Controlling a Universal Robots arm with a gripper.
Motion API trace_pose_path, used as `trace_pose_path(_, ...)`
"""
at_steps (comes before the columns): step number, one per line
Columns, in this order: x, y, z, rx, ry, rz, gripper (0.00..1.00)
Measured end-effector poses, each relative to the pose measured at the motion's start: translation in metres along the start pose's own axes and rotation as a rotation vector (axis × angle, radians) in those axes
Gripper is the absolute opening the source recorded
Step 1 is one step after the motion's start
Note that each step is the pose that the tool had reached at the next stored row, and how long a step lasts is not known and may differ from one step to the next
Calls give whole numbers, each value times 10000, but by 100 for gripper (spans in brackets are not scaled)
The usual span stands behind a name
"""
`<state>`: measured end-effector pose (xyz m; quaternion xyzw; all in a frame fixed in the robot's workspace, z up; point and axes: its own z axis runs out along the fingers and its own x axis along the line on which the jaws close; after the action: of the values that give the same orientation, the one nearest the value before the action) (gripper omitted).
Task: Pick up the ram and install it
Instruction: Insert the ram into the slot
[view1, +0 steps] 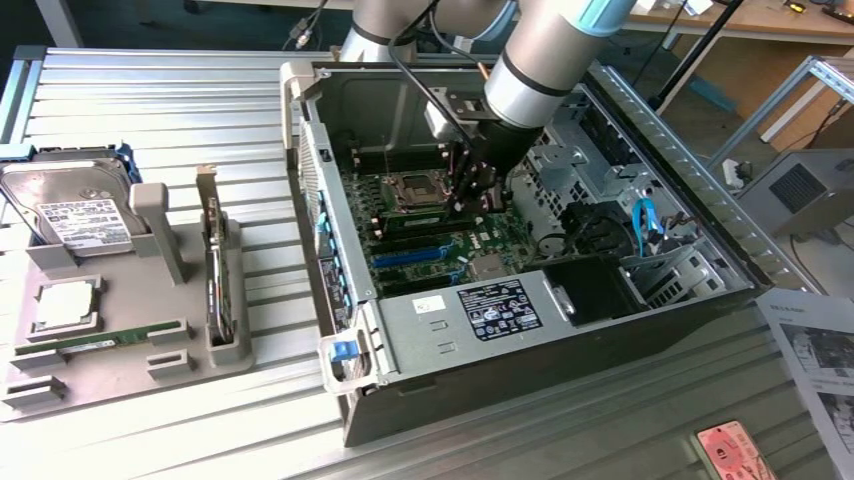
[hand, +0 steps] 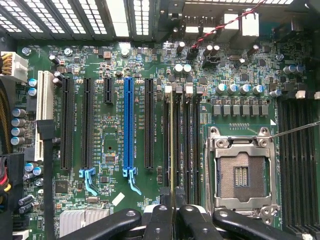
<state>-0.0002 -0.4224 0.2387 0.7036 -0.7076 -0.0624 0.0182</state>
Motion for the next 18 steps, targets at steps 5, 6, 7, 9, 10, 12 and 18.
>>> trace_pose_path(5, 1, -2, 13, 3, 0, -1, 12)
trace_pose_path(6, 1, -2, 14, 3, -1, -2, 12)
trace_pose_path(7, 1, -2, 15, 3, -1, -6, 12)
trace_pose_path(9, 1, -2, 15, 2, 2, -22, 12)
trace_pose_path(10, 1, -2, 15, 2, 2, -29, 12)
trace_pose_path(12, 1, -2, 15, 1, 2, -33, 12)
trace_pose_path(18, 1, -2, 19, 2, 2, -34, 12)
